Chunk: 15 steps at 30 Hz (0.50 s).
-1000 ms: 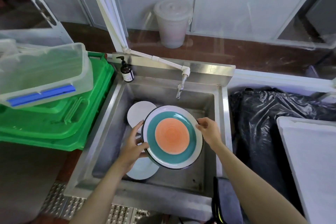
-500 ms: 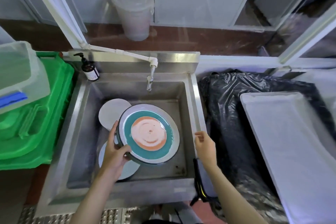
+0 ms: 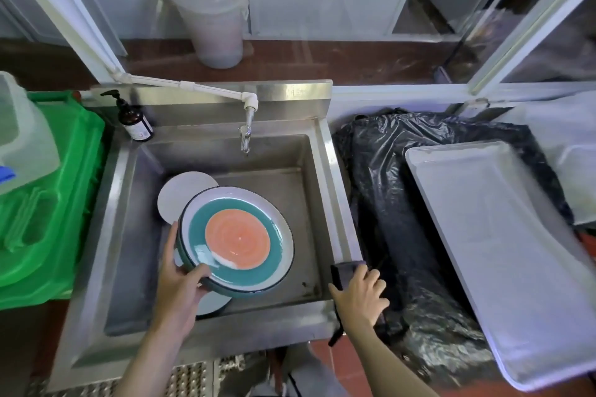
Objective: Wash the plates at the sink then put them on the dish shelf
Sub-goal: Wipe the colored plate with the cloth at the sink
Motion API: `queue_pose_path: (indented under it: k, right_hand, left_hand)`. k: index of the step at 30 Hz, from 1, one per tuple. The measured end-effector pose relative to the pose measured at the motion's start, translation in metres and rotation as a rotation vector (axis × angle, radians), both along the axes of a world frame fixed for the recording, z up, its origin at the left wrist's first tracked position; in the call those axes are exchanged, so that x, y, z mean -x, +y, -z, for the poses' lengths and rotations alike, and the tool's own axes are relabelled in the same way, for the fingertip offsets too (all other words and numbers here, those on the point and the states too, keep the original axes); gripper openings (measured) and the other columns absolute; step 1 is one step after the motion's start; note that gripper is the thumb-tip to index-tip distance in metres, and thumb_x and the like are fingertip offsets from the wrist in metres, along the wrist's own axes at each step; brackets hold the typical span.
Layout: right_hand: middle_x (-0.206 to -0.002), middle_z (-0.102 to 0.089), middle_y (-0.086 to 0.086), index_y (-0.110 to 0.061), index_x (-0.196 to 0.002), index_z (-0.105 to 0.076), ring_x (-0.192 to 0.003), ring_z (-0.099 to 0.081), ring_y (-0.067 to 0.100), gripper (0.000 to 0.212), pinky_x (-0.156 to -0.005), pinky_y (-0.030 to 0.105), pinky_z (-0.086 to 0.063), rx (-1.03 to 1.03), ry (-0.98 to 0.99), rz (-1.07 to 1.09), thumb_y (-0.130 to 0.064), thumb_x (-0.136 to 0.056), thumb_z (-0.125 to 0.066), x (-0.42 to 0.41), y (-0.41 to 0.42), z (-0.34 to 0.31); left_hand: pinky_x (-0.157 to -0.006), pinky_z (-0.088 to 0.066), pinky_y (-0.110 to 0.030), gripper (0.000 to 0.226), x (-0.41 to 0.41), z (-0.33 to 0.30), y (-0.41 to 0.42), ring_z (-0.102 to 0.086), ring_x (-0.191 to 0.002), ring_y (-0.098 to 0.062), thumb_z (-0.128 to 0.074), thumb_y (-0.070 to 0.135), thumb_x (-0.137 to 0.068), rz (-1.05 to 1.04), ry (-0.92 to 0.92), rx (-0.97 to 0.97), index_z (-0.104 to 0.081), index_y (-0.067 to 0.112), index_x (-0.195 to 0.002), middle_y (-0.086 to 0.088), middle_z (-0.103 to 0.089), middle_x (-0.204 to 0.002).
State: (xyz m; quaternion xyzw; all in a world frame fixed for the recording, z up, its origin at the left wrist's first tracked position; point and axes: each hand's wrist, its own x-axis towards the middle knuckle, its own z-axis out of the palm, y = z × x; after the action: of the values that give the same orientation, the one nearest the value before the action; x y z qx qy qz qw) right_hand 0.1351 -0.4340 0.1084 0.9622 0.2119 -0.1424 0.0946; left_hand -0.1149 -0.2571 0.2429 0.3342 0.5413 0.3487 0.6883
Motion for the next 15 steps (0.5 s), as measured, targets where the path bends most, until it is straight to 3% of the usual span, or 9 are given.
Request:
queue_pose_path:
  k: [8, 12, 15]
  right_hand:
    - [-0.122, -0.044, 0.004, -0.02, -0.127, -0.043, -0.104, -0.051, 0.027, 0.061, -0.07, 0.039, -0.052, 0.098, -0.012, -0.272, -0.059, -0.087, -0.068, -0.014, -0.004, 0.006]
    - [-0.12, -0.047, 0.004, -0.019, -0.124, -0.047, -0.102, -0.057, 0.027, 0.038, -0.064, 0.036, -0.05, 0.067, 0.048, -0.265, -0.027, -0.091, -0.065, -0.022, 0.0, -0.001]
    - [-0.122, -0.056, 0.007, -0.015, -0.124, -0.044, -0.105, -0.066, 0.034, 0.035, -0.069, 0.038, -0.044, -0.071, 0.162, -0.195, -0.028, -0.095, -0.058, -0.04, 0.003, -0.015]
  left_hand:
    - [-0.068, -0.06, -0.04, 0.102, 0.006, -0.003, -0.011, -0.064, -0.111, -0.022, -0.058, -0.025, -0.085, 0.013, 0.047, -0.008, -0.049, 0.061, -0.14, 0.005, -0.066, -0.129]
    - [-0.064, -0.061, -0.037, 0.101, -0.001, 0.003, -0.014, -0.064, -0.11, -0.023, -0.056, -0.024, -0.085, 0.013, 0.021, 0.005, -0.046, 0.057, -0.145, -0.002, -0.066, -0.131]
    - [-0.067, -0.062, -0.04, 0.101, -0.006, 0.006, -0.014, -0.06, -0.119, -0.029, -0.057, -0.023, -0.086, 0.012, -0.005, 0.017, -0.043, 0.054, -0.148, -0.003, -0.061, -0.137]
